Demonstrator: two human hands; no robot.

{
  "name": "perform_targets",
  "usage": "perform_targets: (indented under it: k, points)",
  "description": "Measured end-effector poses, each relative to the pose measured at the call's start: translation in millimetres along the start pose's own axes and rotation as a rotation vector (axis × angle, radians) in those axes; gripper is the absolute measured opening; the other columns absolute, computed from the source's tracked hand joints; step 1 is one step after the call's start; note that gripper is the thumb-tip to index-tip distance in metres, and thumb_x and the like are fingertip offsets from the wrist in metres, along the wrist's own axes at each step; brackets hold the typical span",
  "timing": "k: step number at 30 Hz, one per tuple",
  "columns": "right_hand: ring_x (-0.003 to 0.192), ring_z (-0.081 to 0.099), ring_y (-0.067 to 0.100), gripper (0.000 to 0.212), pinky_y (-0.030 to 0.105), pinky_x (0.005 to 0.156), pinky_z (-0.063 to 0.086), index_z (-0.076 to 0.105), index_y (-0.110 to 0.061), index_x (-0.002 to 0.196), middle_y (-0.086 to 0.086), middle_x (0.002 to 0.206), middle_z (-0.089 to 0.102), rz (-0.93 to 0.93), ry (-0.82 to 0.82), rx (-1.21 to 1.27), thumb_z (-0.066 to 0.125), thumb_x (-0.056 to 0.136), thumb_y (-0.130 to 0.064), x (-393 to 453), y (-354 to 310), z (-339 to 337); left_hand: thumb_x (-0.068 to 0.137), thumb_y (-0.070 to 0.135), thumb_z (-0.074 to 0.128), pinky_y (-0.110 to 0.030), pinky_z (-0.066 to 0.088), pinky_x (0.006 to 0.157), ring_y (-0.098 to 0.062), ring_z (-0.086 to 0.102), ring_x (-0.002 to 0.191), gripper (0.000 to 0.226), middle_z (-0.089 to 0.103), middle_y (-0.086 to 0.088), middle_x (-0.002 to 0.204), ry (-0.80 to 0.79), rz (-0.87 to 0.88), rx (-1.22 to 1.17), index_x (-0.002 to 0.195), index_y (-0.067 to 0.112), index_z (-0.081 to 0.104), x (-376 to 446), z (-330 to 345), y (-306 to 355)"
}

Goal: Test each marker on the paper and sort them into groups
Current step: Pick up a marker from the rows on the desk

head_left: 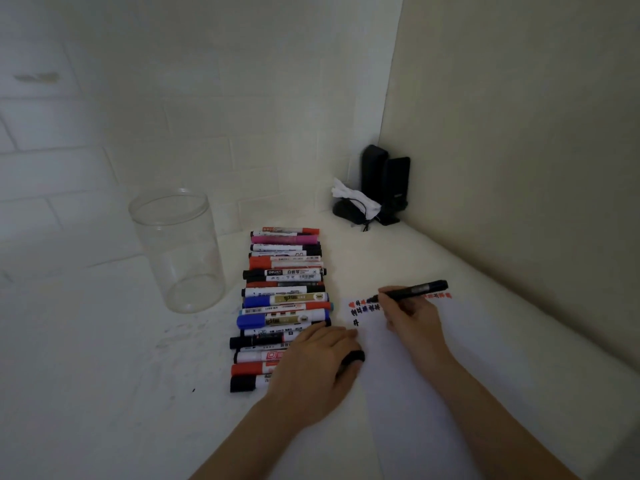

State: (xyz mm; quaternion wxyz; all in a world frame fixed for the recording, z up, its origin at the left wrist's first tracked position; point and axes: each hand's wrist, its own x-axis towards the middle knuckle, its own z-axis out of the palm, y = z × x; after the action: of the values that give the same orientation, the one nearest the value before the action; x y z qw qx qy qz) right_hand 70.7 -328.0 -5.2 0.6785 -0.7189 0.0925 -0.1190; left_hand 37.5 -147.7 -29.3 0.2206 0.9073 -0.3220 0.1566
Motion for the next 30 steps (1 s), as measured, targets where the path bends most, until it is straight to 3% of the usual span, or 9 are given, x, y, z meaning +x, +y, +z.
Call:
perform_targets:
  k: [3, 5, 8, 12, 15, 20, 23, 30]
  points:
    - [0.06, 0.051, 0.011, 0.018, 0.025, 0.054, 0.043, 0.072, -0.005, 0.094, 0.005, 0.068, 0.059, 0.054, -0.022, 0.115, 0.062, 0.094, -0.02, -10.7, -26.0, -8.3, 0.094, 0.033, 0.054, -0.009, 0.023, 0.107, 0.003, 0.041, 0.12, 0.024, 0.054, 0.011, 0.131, 0.037, -0.036, -0.16, 0.116, 0.027, 0.064, 7.4, -17.2, 5.1]
    - [0.06, 0.052, 0.01, 0.025, 0.024, 0.052, 0.04, 0.072, -0.005, 0.096, 0.003, 0.068, 0.061, 0.056, -0.052, 0.152, 0.057, 0.096, -0.025, -25.4, -42.3, -15.4, 0.094, 0.025, 0.057, 0.0, 0.021, 0.098, 0.008, 0.041, 0.111, 0.025, 0.055, 0.013, 0.123, 0.089, -0.089, -0.223, 0.118, 0.024, 0.064, 10.4, -31.2, 7.8]
    - [0.061, 0.051, 0.011, 0.022, 0.026, 0.055, 0.038, 0.069, -0.004, 0.099, 0.004, 0.071, 0.065, 0.09, -0.092, 0.184, 0.057, 0.096, -0.023, -53.2, -53.4, -20.0, 0.092, 0.021, 0.061, -0.007, 0.039, 0.089, 0.011, 0.052, 0.095, 0.021, 0.06, 0.019, 0.105, 0.132, -0.173, -0.369, 0.112, 0.026, 0.066, 4.6, -44.2, 10.6]
    - [0.06, 0.05, 0.009, 0.024, 0.023, 0.052, 0.036, 0.07, -0.004, 0.097, 0.007, 0.074, 0.069, 0.087, -0.131, 0.161, 0.059, 0.094, -0.025, -80.1, -60.8, -13.0, 0.088, 0.02, 0.066, -0.009, 0.049, 0.08, 0.011, 0.059, 0.089, 0.019, 0.061, 0.025, 0.096, 0.137, -0.326, -0.545, 0.103, 0.031, 0.06, -7.3, -58.8, 18.5]
    - [0.059, 0.046, 0.011, 0.025, 0.023, 0.051, 0.034, 0.071, -0.004, 0.095, 0.006, 0.071, 0.066, 0.075, -0.13, 0.15, 0.061, 0.093, -0.027, -93.2, -64.9, -5.7, 0.088, 0.019, 0.066, -0.006, 0.048, 0.072, 0.008, 0.061, 0.086, 0.015, 0.064, 0.021, 0.092, 0.154, -0.354, -0.596, 0.097, 0.029, 0.061, -14.4, -71.6, 26.1]
    - [0.059, 0.045, 0.012, 0.025, 0.024, 0.052, 0.034, 0.07, -0.002, 0.091, 0.006, 0.069, 0.064, 0.056, -0.15, 0.159, 0.063, 0.092, -0.026, -111.6, -73.5, 4.9, 0.089, 0.018, 0.065, -0.007, 0.048, 0.076, 0.007, 0.061, 0.088, 0.018, 0.064, 0.021, 0.092, 0.164, -0.33, -0.591, 0.093, 0.034, 0.06, -27.0, -92.0, 33.9]
    - [0.059, 0.048, 0.011, 0.03, 0.022, 0.052, 0.039, 0.069, 0.003, 0.094, 0.007, 0.068, 0.064, 0.048, -0.162, 0.142, 0.066, 0.09, -0.027, -120.0, -77.5, 10.0, 0.088, 0.019, 0.066, -0.009, 0.049, 0.08, 0.005, 0.062, 0.089, 0.014, 0.066, 0.016, 0.095, 0.175, -0.299, -0.58, 0.098, 0.029, 0.065, -34.3, -99.9, 34.0]
    - [0.068, 0.058, 0.014, 0.042, 0.032, 0.074, 0.05, 0.071, 0.0, 0.095, 0.006, 0.07, 0.066, 0.018, -0.174, 0.198, 0.073, 0.074, -0.037, -143.1, -86.9, 26.3, 0.087, 0.02, 0.067, -0.019, 0.055, 0.08, -0.001, 0.066, 0.089, 0.016, 0.07, 0.009, 0.1, 0.254, -0.336, -0.705, 0.103, 0.021, 0.071, -51.1, -115.5, 35.3]
